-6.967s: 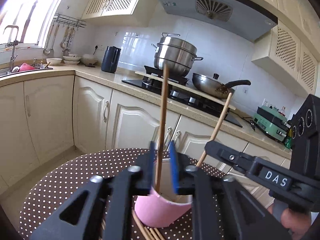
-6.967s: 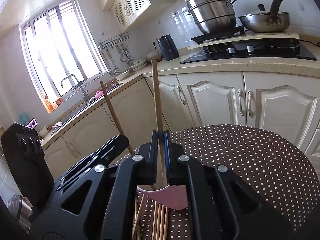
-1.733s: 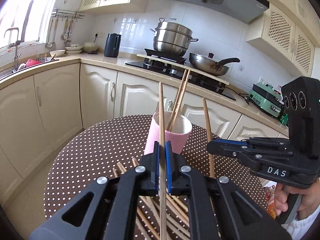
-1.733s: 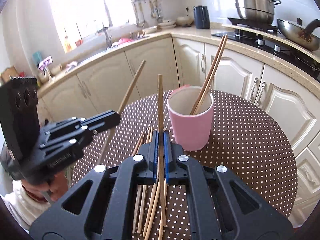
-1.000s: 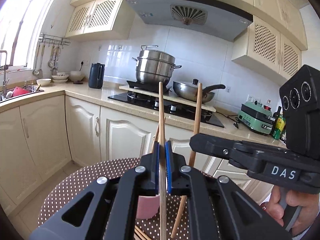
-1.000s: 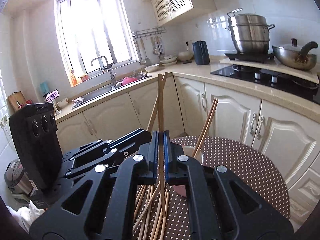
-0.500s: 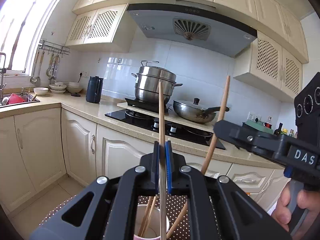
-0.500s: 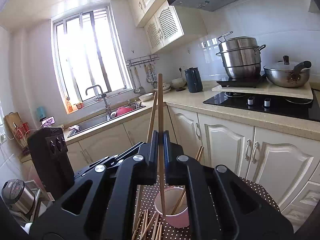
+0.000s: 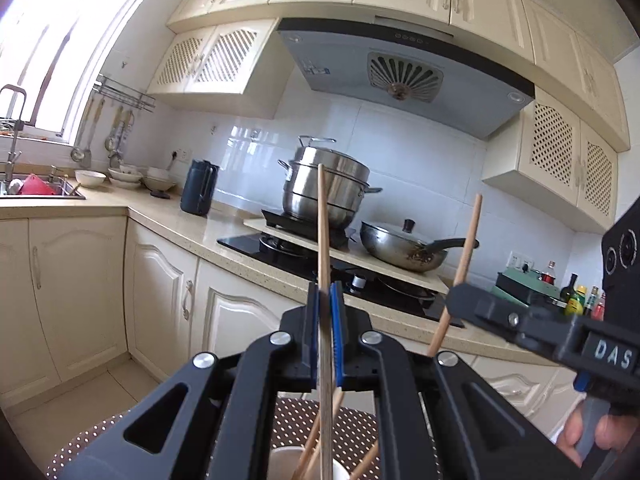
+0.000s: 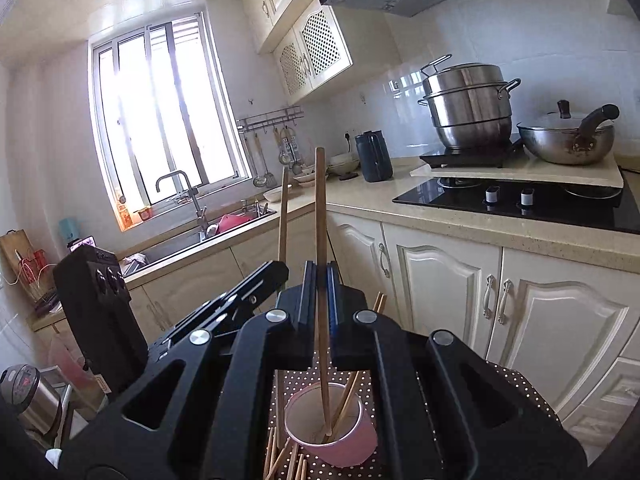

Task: Organize utensils
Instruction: 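Lift both held chopsticks upright and carry them over the pink cup, then open both grippers to drop the chopsticks into the pink cup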

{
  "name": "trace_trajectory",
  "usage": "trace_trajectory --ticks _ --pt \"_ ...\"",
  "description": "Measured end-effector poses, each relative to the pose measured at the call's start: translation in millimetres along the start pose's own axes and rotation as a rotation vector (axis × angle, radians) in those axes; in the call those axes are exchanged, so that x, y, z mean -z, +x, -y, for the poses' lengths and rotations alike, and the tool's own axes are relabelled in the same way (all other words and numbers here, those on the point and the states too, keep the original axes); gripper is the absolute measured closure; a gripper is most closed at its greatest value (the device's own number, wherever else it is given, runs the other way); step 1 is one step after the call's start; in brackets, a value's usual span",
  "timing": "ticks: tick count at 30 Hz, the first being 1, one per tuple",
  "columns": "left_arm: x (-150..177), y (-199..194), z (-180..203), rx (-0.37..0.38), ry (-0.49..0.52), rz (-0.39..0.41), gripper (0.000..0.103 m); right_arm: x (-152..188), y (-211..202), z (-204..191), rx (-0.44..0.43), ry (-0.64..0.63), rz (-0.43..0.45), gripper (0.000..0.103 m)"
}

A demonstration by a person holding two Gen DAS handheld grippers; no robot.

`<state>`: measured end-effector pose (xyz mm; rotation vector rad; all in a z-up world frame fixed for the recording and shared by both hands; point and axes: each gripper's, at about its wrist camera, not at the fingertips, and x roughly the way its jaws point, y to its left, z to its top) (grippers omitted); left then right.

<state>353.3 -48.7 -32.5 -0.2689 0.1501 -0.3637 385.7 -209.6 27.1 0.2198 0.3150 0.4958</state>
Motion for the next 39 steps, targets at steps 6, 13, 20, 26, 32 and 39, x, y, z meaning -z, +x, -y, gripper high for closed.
trace_trajectory --ticks 6,13,20,26,32,39 --pt "4.2 2.9 -0.9 -0.049 0.033 0.068 0.097 11.6 9.3 3.3 -0.001 0.003 -0.029 0.098" --pt "21.8 12.3 -8.1 -0.09 0.051 0.03 0.097 21.1 18.8 5.3 -0.006 0.007 -0.057 0.098" --pt "39.7 5.8 -12.7 -0.067 0.061 -0.046 0.097 33.6 22.9 3.7 -0.013 0.013 -0.085 0.098" --pt "50.2 -8.1 -17.7 -0.07 0.062 -0.083 0.097 46.9 20.4 2.8 0.009 0.024 -0.091 0.097" --pt "54.2 -21.2 -21.7 -0.076 0.053 -0.113 0.095 60.3 11.3 3.4 0.055 0.039 -0.08 0.097" --pt "53.6 -35.4 -22.3 -0.103 0.051 -0.139 0.072 74.0 4.9 6.8 0.09 0.075 -0.079 0.097"
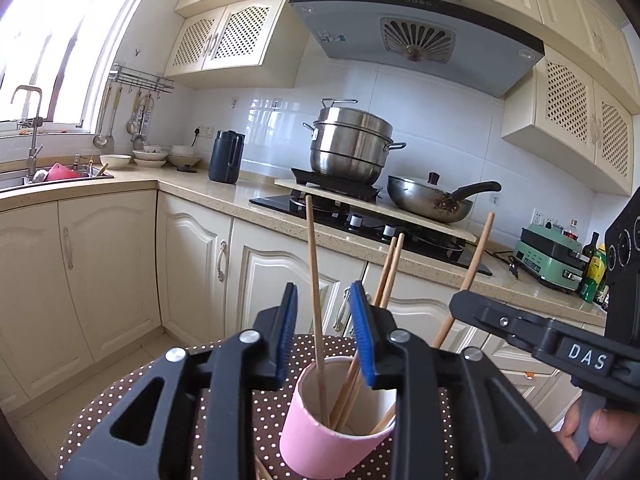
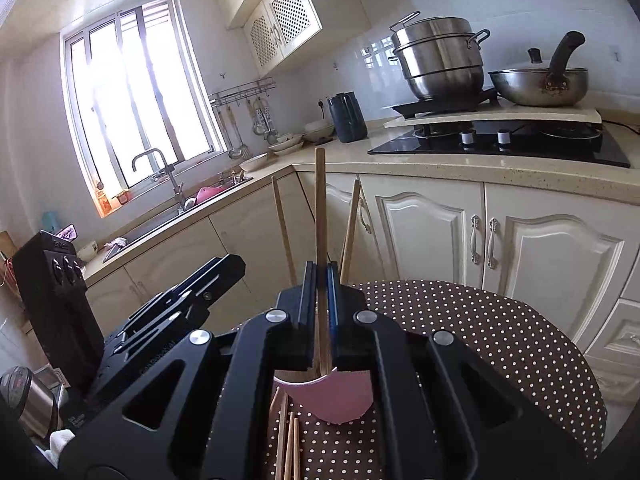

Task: Organize utensils
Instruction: 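Open both grippers to drop the chopsticks into the pink cup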

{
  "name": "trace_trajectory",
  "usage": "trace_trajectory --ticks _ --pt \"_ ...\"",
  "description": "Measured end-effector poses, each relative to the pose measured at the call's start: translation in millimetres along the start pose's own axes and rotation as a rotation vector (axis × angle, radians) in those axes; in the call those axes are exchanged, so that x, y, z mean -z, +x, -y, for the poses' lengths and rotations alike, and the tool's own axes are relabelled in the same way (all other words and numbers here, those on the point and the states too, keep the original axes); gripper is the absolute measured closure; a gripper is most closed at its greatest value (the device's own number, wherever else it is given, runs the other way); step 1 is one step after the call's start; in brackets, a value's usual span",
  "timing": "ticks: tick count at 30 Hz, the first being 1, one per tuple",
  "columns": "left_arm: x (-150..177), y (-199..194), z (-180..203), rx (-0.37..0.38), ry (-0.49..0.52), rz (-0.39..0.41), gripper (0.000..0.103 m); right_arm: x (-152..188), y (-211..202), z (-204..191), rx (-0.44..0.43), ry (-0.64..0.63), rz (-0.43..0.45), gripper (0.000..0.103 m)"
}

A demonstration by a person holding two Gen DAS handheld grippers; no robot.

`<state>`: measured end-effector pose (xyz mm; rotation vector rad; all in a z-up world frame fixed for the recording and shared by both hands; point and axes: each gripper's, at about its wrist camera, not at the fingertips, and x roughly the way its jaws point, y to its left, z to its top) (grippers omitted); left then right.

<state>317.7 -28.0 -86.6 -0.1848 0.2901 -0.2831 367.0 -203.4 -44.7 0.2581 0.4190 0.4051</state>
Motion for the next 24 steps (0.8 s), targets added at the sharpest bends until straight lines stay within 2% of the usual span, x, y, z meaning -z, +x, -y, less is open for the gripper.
trace_trajectory --ticks 3,5,15,17,20,21,24 --pt "-0.9 -6.2 0.0 -0.036 0.006 -0.017 0.066 4.9 -0.2 0.9 0.013 0.029 -0.014 0.097" --pt "-1.6 -9.8 -0.7 -0.061 0.012 -0.028 0.056 7.6 -0.8 -1.0 0.034 0.033 -0.014 0.097" --pt "-5.1 -25.2 -4.5 -0.128 0.015 -0.102 0.05 14.9 -6.1 -13.1 0.077 0.06 -0.029 0.095" --pt "-5.5 -31.9 -3.8 -0.129 0.022 -0.093 0.047 15.4 -9.5 -14.5 0.079 0.062 -0.029 0.09" --pt "-7.4 -41.2 -1.6 -0.131 0.033 -0.086 0.044 16.0 -16.9 -14.6 0.086 0.071 -0.016 0.069" --pt "-8.4 -44.9 -1.2 -0.13 0.031 -0.086 0.043 16.4 -20.4 -14.7 0.087 0.074 -0.008 0.058" --pt "-12.6 -56.0 -2.0 -0.131 0.022 -0.077 0.042 15.1 -28.9 -16.6 0.085 0.073 0.004 0.057"
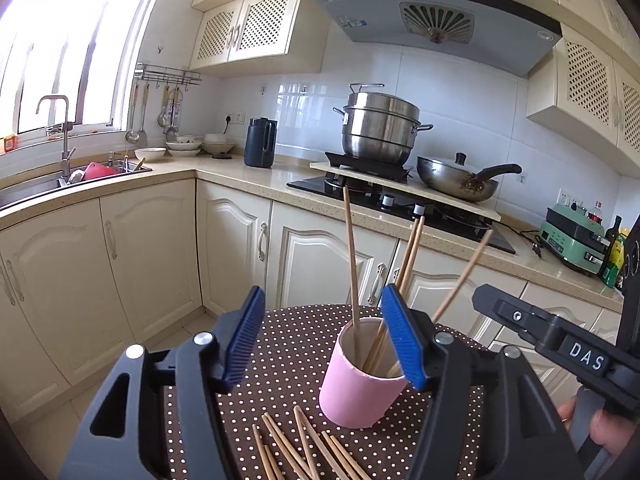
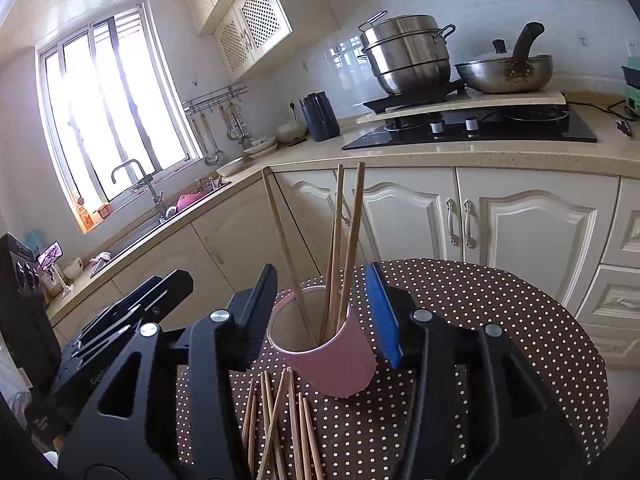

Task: Organize utensils
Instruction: 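Open both grippers to drop the chopsticks into the pink cup, then withdraw both open grippers from the cup toward the pile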

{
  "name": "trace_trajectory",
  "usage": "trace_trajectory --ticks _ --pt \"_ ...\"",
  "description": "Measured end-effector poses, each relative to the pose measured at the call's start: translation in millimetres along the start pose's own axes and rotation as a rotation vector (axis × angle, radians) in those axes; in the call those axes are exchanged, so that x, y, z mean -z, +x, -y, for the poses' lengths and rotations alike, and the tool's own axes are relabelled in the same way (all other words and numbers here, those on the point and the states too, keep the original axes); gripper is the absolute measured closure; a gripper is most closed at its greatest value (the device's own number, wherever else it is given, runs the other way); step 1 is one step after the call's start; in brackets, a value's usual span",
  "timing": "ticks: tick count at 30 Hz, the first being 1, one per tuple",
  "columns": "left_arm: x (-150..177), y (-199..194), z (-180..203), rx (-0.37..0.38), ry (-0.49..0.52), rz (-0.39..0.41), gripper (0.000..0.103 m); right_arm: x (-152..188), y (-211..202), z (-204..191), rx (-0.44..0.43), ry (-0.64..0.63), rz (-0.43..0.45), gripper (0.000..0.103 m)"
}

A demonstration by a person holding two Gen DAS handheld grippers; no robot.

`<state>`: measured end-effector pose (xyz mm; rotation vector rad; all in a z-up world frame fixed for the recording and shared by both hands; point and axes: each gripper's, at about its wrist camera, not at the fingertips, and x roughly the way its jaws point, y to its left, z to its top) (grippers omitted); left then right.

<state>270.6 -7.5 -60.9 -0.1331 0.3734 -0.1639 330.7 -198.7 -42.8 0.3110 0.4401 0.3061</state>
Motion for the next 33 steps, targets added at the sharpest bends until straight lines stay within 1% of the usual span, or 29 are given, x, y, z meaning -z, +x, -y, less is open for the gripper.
trace_trajectory --ticks 4,7,11,16,25,30,33 --pt "-3.6 -14.2 -2.3 -0.003 -0.012 0.013 0.038 -0.4 -11.4 -5.8 -0.01 -0.007 0.01 0.052" --pt "-4.8 -24.4 -3.0 -0.008 -0.012 0.023 0.037 0.1 -21.8 -10.4 -0.014 -0.013 0.022 0.049" --pt "-4.8 -39.1 -3.2 -0.013 -0.003 0.038 0.035 1.0 -34.1 -13.3 -0.017 -0.012 0.033 0.048" --pt "-1.3 -52.8 -6.2 -0.012 -0.011 0.036 0.035 5.6 -45.7 -16.1 -0.017 -0.017 0.031 0.047" --pt "17.4 -65.4 -10.1 -0.006 -0.006 -0.004 0.035 25.9 -54.7 -17.4 -0.014 -0.028 -0.004 0.047" --pt "37.4 -66.3 -16.8 -0.004 -0.008 -0.054 0.035 46.7 -52.2 -14.4 -0.006 -0.034 -0.045 0.047" --pt "52.2 -61.3 -23.7 0.002 -0.028 -0.104 0.035 60.8 -48.1 -10.8 0.011 -0.037 -0.077 0.046"
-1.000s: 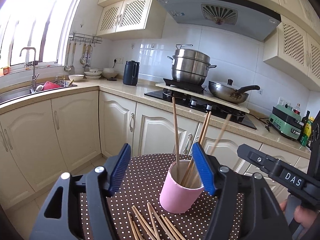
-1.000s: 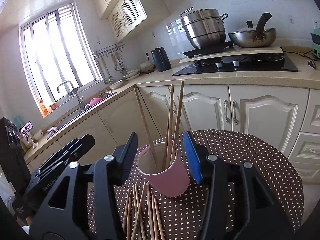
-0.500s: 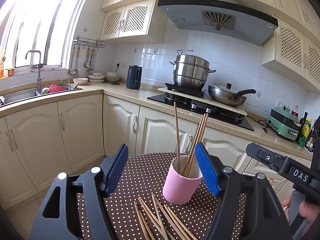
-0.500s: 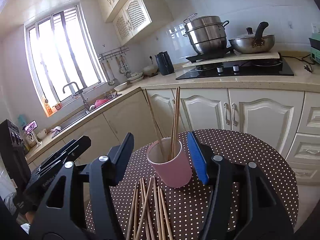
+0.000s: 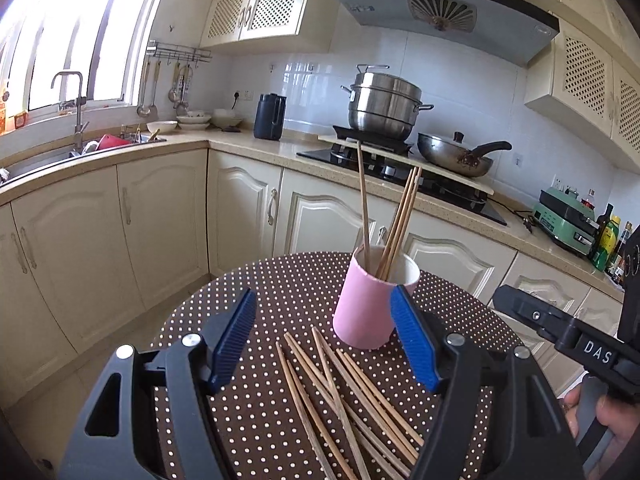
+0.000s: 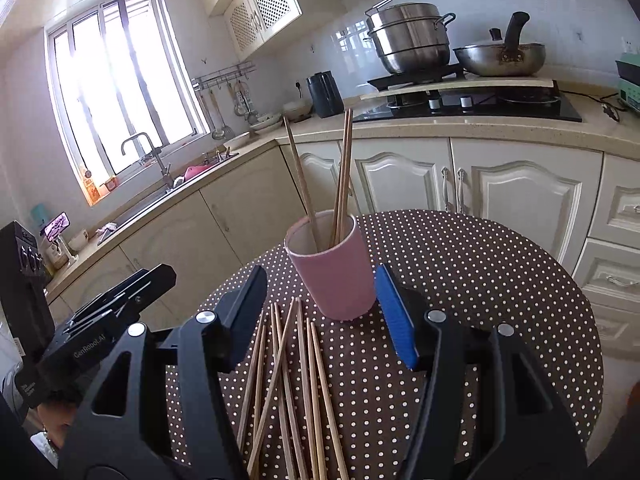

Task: Organize utensils
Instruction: 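Withdraw both open grippers from the cup toward the pile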

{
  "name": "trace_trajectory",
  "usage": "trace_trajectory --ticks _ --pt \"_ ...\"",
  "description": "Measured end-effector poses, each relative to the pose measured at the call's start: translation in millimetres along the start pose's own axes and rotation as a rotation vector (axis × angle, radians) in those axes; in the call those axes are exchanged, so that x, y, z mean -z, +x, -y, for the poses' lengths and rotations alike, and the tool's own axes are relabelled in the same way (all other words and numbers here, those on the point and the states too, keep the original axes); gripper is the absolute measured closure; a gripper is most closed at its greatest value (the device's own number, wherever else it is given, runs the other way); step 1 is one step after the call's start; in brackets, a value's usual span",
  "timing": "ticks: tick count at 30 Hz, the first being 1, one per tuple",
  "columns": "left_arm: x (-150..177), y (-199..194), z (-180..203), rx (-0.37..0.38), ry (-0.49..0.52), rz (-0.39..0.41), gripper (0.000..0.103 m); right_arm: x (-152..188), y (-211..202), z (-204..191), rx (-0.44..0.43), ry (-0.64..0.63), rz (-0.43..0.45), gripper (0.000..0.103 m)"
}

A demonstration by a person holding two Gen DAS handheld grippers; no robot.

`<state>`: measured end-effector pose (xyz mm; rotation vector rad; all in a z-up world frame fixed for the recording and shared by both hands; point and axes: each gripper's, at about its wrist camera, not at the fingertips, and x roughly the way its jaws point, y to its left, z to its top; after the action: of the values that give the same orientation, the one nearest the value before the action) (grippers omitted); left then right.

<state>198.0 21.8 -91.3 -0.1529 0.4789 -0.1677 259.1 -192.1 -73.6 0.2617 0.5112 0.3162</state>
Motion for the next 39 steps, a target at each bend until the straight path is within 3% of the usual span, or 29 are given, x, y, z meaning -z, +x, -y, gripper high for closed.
trace_trajectory --ticks 9,16,39 --pt "47.5 36.0 -13.4 -0.029 -0.017 -0.184 0.035 40.3 20.1 9.0 0.028 -0.006 -0.093 0.046" --pt "86.4 60.6 -15.0 -0.064 0.036 -0.333 0.035 63.6 34.6 12.9 0.036 -0.01 -0.154 0.045" --pt "91.2 83.5 -18.3 -0.179 0.109 -0.438 0.035 76.2 55.0 15.6 0.043 -0.019 -0.224 0.045"
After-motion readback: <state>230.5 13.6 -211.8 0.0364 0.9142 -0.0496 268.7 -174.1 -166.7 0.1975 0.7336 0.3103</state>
